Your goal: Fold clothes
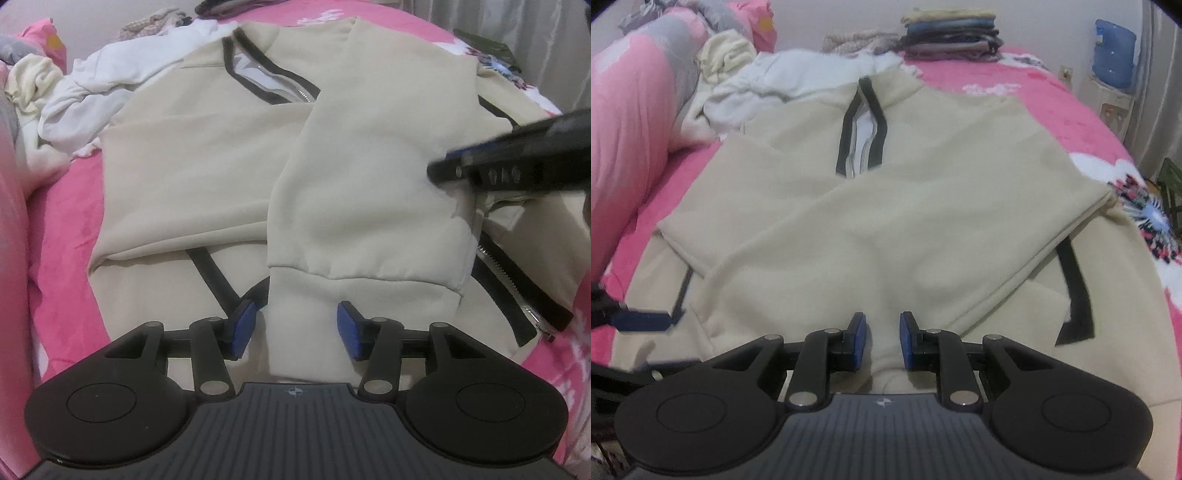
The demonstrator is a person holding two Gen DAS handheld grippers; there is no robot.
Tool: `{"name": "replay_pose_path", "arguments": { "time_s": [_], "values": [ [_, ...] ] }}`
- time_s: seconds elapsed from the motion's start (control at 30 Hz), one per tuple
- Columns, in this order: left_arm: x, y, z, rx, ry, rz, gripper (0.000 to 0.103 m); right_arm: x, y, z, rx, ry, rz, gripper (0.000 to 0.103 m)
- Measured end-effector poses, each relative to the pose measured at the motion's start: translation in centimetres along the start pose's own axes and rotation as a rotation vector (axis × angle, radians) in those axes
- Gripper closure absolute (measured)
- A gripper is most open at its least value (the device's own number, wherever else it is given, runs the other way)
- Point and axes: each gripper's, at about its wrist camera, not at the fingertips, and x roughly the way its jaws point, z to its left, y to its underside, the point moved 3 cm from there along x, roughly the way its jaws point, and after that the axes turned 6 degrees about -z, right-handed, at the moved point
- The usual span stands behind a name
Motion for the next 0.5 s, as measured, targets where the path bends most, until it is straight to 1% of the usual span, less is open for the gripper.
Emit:
{"name": "replay_pose_path", "arguments": {
  "time_s": [0.1,0.17,0.2,0.3,0.37,0.5],
  "values": [
    [0.1,-0.1,-0.1,-0.001,-0.006,0.006,0.053,-0.7,-1.0,-0.1,0.015,0.017,-0.047,0.082],
    [0.1,-0.1,-0.1,-0.001,-0.009,0.009,0.053,-0.4,-1.3,-0.5,0.005,0.044,-0.047,0.082],
    [0.1,-0.1,-0.1,0.000,-0.010,0.010,0.053,0.2,-1.2,-0.8,0.003,0.061,-0.027,0.083],
    [0.1,-0.1,-0.2,0.003,-0.015,0.010,0.053,1.5,-0.2,-1.0,-0.039,0.060,-0.016,0.083],
    [0.1,-0.1,-0.3,0.008,-0.018,0.011,0.053,1.4,-0.1,-0.6,-0.062,0.076,-0.019,0.083],
    [0.0,0.0,-0.3,0.005,-0.021,0.011,0.053,1.4,-0.3,-0.6,-0.054,0.079,-0.015,0.083]
  ]
}}
